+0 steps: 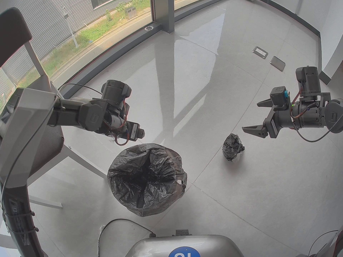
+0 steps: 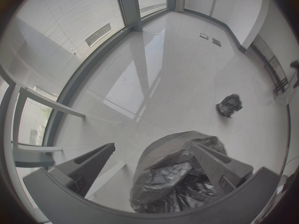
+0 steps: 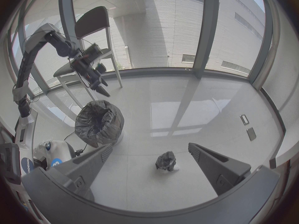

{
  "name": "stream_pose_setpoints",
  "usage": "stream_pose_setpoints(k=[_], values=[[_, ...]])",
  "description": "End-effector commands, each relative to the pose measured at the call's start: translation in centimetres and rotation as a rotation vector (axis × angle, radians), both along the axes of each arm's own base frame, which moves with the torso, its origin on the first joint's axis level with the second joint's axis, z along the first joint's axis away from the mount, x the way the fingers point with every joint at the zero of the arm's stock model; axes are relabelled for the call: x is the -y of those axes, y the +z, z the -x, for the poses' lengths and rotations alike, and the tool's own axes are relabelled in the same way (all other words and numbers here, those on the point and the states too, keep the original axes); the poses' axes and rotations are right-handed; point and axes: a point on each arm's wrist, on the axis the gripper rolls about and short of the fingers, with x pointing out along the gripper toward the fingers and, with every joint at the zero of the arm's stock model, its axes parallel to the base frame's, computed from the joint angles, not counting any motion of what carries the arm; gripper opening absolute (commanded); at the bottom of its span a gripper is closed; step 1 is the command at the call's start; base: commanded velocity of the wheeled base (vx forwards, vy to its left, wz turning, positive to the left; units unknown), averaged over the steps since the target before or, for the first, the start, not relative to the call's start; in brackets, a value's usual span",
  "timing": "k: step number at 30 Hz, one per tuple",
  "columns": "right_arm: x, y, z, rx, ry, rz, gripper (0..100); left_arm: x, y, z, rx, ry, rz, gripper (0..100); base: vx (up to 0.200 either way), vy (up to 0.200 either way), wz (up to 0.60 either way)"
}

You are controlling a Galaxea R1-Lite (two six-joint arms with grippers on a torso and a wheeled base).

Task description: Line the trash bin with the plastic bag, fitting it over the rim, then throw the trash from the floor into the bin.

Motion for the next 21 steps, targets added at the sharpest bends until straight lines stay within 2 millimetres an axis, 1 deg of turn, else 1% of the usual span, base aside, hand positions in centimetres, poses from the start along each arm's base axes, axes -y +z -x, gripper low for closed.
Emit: stream_pose_setpoints(k=[1, 6, 9, 14, 19, 21], values=[[1.3, -1.0, 0.5, -0.038, -0.037, 0.006, 100, -0.1, 2.5, 2.1, 0.017, -0.011, 0.066, 100, 0.0, 0.0, 0.0], [2.9, -2.1, 0.7, -0.078, -0.088, 0.004, 100, 0.0, 2.4, 3.7, -0.012, -0.024, 0.107, 100, 0.0, 0.0, 0.0], [3.8, -2.4, 0.6, -0.08, -0.116, 0.004, 100, 0.3, 3.0, 4.8, 0.01, -0.054, 0.13, 100, 0.0, 0.0, 0.0], [4.4, -2.6, 0.2, -0.075, -0.137, 0.002, 100, 0.7, 4.2, 6.2, 0.048, -0.11, 0.17, 100, 0.0, 0.0, 0.0], [4.6, -4.2, -1.7, -0.084, -0.148, 0.0, 100, 0.9, 5.3, 7.8, 0.067, -0.146, 0.19, 100, 0.0, 0.0, 0.0], [4.9, -5.4, -2.9, -0.1, -0.164, -0.005, 100, 0.5, 5.9, 8.6, 0.076, -0.155, 0.188, 100, 0.0, 0.0, 0.0]])
